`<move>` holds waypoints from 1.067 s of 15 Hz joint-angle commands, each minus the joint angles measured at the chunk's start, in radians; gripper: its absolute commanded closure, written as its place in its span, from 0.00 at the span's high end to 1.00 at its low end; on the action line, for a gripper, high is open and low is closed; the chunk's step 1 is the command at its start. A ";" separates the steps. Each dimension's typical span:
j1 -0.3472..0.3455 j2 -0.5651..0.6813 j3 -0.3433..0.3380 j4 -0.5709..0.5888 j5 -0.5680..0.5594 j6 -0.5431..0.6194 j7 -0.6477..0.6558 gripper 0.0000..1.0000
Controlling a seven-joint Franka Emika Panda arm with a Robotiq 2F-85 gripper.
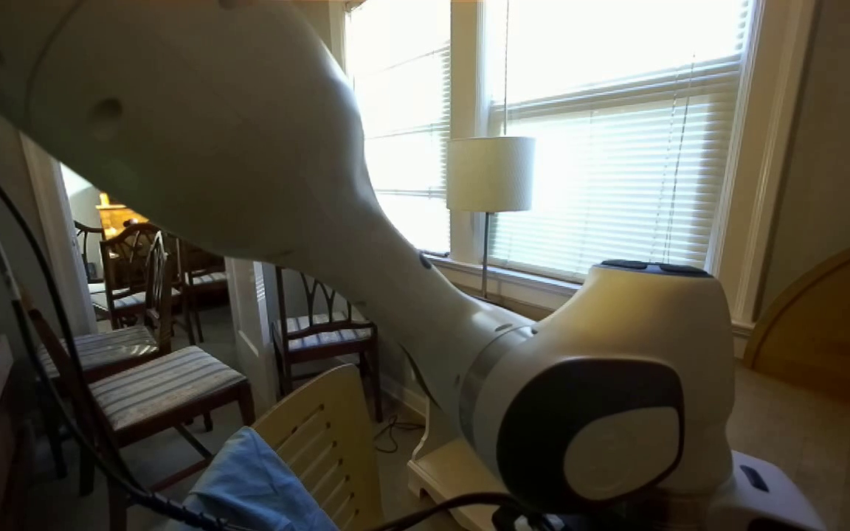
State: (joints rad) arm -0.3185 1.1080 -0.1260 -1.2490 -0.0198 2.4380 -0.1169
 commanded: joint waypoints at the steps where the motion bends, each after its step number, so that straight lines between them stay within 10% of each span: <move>1: 0.018 -0.003 -0.018 0.006 0.000 -0.002 0.046 1.00; 16: 0.034 -0.010 -0.026 0.003 -0.001 0.024 0.076 1.00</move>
